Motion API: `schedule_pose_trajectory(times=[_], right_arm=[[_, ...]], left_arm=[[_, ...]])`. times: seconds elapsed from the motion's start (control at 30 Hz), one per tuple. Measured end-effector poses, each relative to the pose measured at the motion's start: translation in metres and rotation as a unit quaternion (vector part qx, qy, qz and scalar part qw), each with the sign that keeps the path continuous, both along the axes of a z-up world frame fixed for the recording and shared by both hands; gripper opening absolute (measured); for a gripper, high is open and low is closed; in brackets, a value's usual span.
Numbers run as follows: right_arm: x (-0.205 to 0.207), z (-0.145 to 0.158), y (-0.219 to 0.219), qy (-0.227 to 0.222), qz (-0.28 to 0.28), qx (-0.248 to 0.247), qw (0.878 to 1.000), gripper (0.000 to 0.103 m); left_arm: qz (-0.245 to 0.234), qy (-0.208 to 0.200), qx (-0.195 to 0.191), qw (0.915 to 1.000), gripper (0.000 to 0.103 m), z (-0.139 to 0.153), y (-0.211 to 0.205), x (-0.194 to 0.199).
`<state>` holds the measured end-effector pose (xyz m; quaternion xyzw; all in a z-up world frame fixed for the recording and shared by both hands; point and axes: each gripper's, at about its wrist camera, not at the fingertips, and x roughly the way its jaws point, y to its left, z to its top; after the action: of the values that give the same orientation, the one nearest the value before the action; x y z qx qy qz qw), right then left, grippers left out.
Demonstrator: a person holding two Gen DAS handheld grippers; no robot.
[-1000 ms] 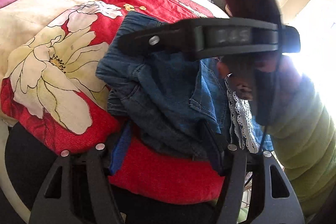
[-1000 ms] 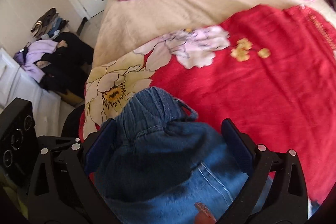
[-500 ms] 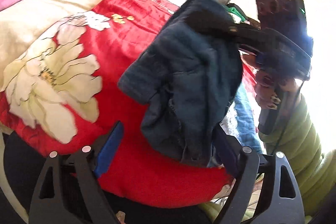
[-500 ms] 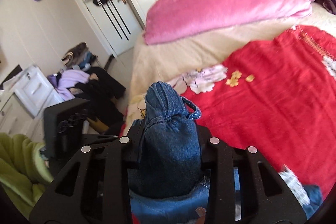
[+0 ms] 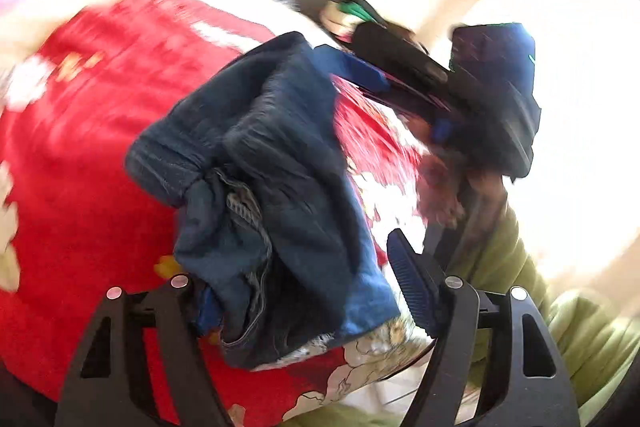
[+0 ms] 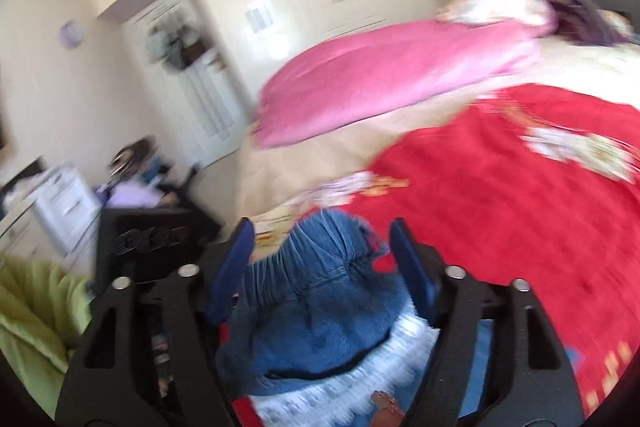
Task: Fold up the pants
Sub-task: 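Lift the waistband end with both tools and fold it over onto the stack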
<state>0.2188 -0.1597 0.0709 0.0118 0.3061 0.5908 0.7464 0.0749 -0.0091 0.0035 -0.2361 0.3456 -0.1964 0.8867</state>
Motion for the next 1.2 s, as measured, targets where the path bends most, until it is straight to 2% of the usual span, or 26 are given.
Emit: schedule_pose_trajectory(times=[0.07,0.13,0.2,0.27,0.33,0.4,0.47,0.5,0.6,0.7,0.73,0.77,0.8,0.83,0.87,0.9,1.0,1.03,1.07,1.13,1.2], right_arm=[[0.0,-0.007,-0.022,-0.025,-0.068,-0.046,0.996,0.066],[-0.005,-0.017,-0.039,-0.035,-0.108,-0.081,0.99,0.066],[-0.009,-0.028,-0.055,-0.006,-0.12,-0.081,0.99,0.066],[-0.013,-0.038,-0.063,0.01,-0.125,-0.082,0.989,0.066],[-0.015,-0.049,-0.066,0.021,-0.128,-0.089,0.987,0.066],[-0.012,-0.067,-0.065,0.037,-0.143,-0.134,0.98,0.063],[-0.006,-0.084,-0.066,0.046,-0.163,-0.183,0.968,0.061],[-0.006,-0.087,-0.065,0.045,-0.169,-0.191,0.966,0.061],[-0.011,-0.076,-0.069,0.034,-0.171,-0.176,0.969,0.061],[-0.016,-0.053,-0.071,0.006,-0.161,-0.146,0.976,0.061],[-0.018,-0.047,-0.068,-0.009,-0.155,-0.146,0.977,0.061],[-0.017,-0.044,-0.062,-0.018,-0.147,-0.151,0.977,0.061],[-0.017,-0.043,-0.056,-0.023,-0.138,-0.159,0.977,0.059],[-0.014,-0.042,-0.047,-0.026,-0.125,-0.168,0.978,0.046],[-0.012,-0.044,-0.033,-0.029,-0.103,-0.183,0.977,0.041],[-0.009,-0.046,-0.022,-0.032,-0.089,-0.196,0.976,0.037],[0.0,-0.058,0.004,-0.027,-0.059,-0.229,0.971,0.037],[0.004,-0.068,0.015,-0.021,-0.047,-0.249,0.967,0.034],[0.004,-0.075,0.021,-0.019,-0.042,-0.266,0.963,0.027],[0.004,-0.085,0.032,-0.019,-0.032,-0.287,0.957,0.006],[0.003,-0.076,0.041,-0.029,-0.035,-0.279,0.959,0.003]], left_arm=[[-0.037,-0.001,0.05,0.9981,0.071,-0.004,-0.028,-0.001],[-0.06,0.011,0.067,0.9959,0.071,-0.013,-0.044,0.0],[-0.072,0.029,0.086,0.9933,0.074,-0.024,-0.054,0.005],[-0.083,0.041,0.099,0.9908,0.074,-0.032,-0.062,0.007],[-0.088,0.042,0.127,0.9871,0.075,-0.035,-0.067,0.009],[-0.087,0.038,0.167,0.9814,0.075,-0.039,-0.072,0.007],[-0.086,0.037,0.164,0.982,0.075,-0.039,-0.071,0.004],[-0.085,0.031,0.162,0.9826,0.075,-0.036,-0.07,0.001],[-0.07,-0.007,0.163,0.9842,0.075,-0.014,-0.062,-0.016],[-0.023,-0.03,0.168,0.9851,0.074,0.0,-0.043,-0.022],[-0.012,-0.029,0.169,0.9852,0.072,0.0,-0.038,-0.02],[-0.001,-0.022,0.172,0.9848,0.063,0.001,-0.034,-0.017],[0.002,-0.016,0.175,0.9844,0.042,-0.001,-0.034,-0.015],[-0.001,-0.009,0.174,0.9847,0.03,-0.005,-0.034,-0.007],[-0.01,-0.002,0.173,0.9849,0.015,-0.01,-0.037,-0.001],[-0.017,0.002,0.178,0.9839,0.012,-0.013,-0.041,-0.002],[-0.041,0.014,0.201,0.9786,0.012,-0.026,-0.057,0.002],[-0.046,0.02,0.21,0.9764,0.012,-0.031,-0.061,0.0],[-0.05,0.027,0.219,0.9741,0.012,-0.037,-0.062,-0.004],[-0.046,0.027,0.217,0.9747,0.012,-0.04,-0.059,-0.009],[-0.037,0.02,0.217,0.9753,0.012,-0.036,-0.055,-0.013]])
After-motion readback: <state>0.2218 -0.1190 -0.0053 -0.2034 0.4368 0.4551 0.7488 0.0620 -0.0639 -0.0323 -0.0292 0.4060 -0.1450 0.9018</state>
